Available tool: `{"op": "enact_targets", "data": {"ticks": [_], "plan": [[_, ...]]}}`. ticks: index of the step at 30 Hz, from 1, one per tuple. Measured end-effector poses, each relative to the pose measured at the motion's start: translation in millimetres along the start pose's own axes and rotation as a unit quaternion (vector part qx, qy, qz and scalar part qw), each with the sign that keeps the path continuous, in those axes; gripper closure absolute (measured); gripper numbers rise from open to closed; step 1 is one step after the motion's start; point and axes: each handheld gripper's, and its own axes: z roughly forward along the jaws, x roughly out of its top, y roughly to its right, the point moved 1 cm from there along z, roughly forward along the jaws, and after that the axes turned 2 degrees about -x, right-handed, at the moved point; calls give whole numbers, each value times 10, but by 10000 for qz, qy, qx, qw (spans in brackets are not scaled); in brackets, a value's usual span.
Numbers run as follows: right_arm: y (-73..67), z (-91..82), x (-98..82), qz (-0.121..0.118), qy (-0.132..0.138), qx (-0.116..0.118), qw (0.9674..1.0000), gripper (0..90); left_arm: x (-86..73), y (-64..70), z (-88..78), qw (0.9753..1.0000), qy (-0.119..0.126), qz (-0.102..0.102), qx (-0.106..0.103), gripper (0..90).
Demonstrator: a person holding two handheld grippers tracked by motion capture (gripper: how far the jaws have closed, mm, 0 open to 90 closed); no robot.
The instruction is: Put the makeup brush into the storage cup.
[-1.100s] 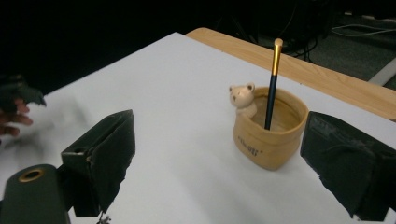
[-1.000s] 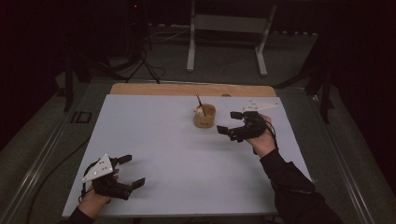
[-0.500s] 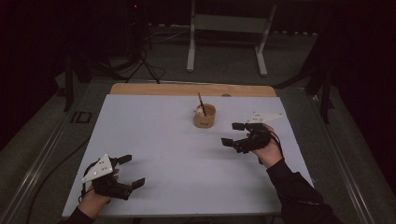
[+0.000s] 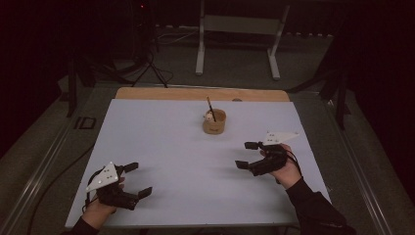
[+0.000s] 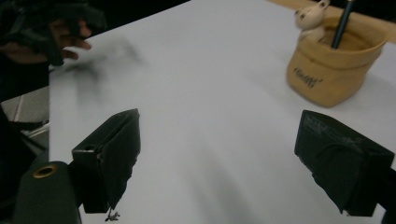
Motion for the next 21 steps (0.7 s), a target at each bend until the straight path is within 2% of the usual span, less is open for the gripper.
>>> {"op": "enact_targets", "data": {"ticks": [5, 6, 9, 11, 13, 21], "plan": [[-21, -8, -105, -20, -88, 226, 9997, 149, 1, 3, 3, 10000, -8, 14, -5, 6], [-31, -12, -170, -26, -94, 383, 9992, 152, 3, 5, 2, 10000, -1, 17, -11, 6], [-87, -31, -273, -204, -181, 346, 9990, 152, 2, 4, 1, 10000, 5, 6, -16, 6], [-121, -61, -321, -406, -92, 256, 9988, 144, 1, 3, 1, 10000, -1, 14, -15, 6], [-130, -95, -360, -319, -68, 287, 9991, 136, 2, 4, 3, 10000, -5, 12, -21, 6], [-161, -220, -509, -364, 85, 278, 9989, 135, 10, 19, 7, 9999, -3, 91, -84, 6]]}}
